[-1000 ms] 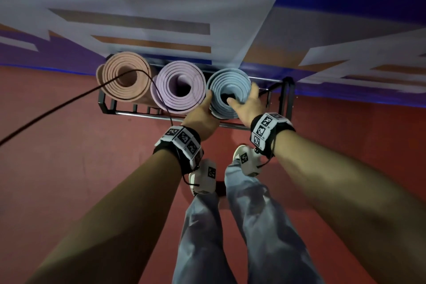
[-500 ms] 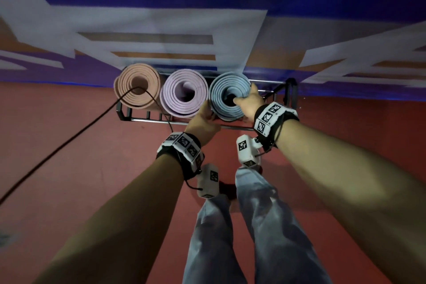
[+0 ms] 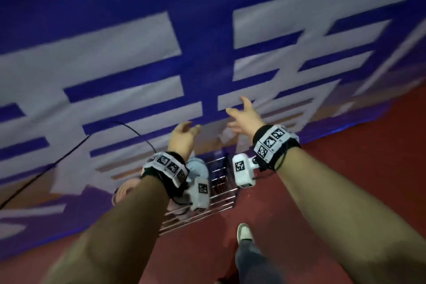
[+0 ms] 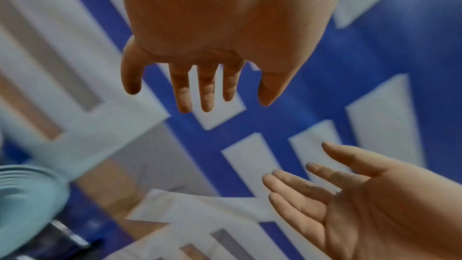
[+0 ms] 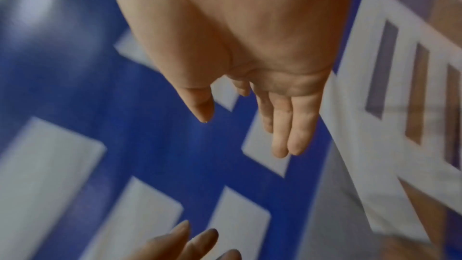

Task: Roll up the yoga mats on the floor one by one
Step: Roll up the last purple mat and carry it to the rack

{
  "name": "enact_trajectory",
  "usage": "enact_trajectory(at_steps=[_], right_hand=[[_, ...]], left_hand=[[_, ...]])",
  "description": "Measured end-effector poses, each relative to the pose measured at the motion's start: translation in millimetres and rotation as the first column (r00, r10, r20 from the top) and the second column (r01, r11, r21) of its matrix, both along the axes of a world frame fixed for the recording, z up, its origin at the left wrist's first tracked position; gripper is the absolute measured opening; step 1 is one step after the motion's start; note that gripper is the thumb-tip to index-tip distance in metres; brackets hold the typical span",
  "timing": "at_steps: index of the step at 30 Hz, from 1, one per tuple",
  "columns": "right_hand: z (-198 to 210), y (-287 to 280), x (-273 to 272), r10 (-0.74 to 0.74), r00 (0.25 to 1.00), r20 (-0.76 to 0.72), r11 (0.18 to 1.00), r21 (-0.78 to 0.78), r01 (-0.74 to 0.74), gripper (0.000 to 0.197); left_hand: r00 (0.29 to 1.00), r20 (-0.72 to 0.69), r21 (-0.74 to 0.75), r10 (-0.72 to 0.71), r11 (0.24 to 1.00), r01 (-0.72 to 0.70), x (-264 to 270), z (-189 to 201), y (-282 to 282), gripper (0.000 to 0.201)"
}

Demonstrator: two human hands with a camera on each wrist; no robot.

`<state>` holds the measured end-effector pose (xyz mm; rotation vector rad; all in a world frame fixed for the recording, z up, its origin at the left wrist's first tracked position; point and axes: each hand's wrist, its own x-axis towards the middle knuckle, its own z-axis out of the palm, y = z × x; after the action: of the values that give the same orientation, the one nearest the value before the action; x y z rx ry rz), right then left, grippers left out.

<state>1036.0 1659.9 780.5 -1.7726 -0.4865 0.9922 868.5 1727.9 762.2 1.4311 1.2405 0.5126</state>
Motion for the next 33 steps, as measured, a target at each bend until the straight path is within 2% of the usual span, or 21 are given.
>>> enact_trajectory(at_steps=[3, 6, 8, 12, 16, 22, 26, 29, 33], right_hand=[[62, -69, 14, -0.133, 0.990, 0.053, 0.985, 0.116, 0.126, 0.068], [100, -141, 29, -0.229, 0.971, 0.066, 0.962, 0.167, 0.215, 0.069], [123, -199, 44, -0.344, 0.934, 0.101, 0.925, 0.207, 0.319, 0.070], [159, -331, 63, -0.572, 0.805, 0.158, 0.807, 0.282, 0.519, 0.066], [177, -473, 63, -0.739, 0.639, 0.213, 0.672, 0.310, 0.673, 0.063], [179, -692, 49, -0.887, 0.416, 0.198, 0.459, 0.297, 0.837, 0.063], [171, -843, 27, -0.930, 0.289, 0.226, 0.345, 0.274, 0.898, 0.060], [166, -952, 9, -0.950, 0.182, 0.253, 0.245, 0.247, 0.938, 0.061], [169, -1075, -10, -0.966, 0.039, 0.257, 0.103, 0.241, 0.965, 0.058]], left_hand=[[0.989, 0.058, 0.094, -0.137, 0.987, 0.132, 33, 60, -35, 0.038], [0.958, 0.149, 0.143, -0.245, 0.964, 0.224, 71, 106, -73, 0.037], [0.911, 0.192, 0.186, -0.365, 0.925, 0.331, 103, 134, -115, 0.036], [0.772, 0.274, 0.238, -0.574, 0.818, 0.524, 162, 171, -224, 0.030], [0.622, 0.292, 0.294, -0.727, 0.687, 0.665, 214, 185, -352, 0.020], [0.396, 0.308, 0.274, -0.865, 0.479, 0.834, 267, 181, -564, 0.022], [0.272, 0.335, 0.259, -0.902, 0.365, 0.894, 277, 177, -725, 0.018], [0.137, 0.361, 0.252, -0.922, 0.238, 0.938, 274, 177, -841, 0.010], [-0.019, 0.331, 0.250, -0.943, 0.068, 0.966, 277, 184, -972, 0.017]])
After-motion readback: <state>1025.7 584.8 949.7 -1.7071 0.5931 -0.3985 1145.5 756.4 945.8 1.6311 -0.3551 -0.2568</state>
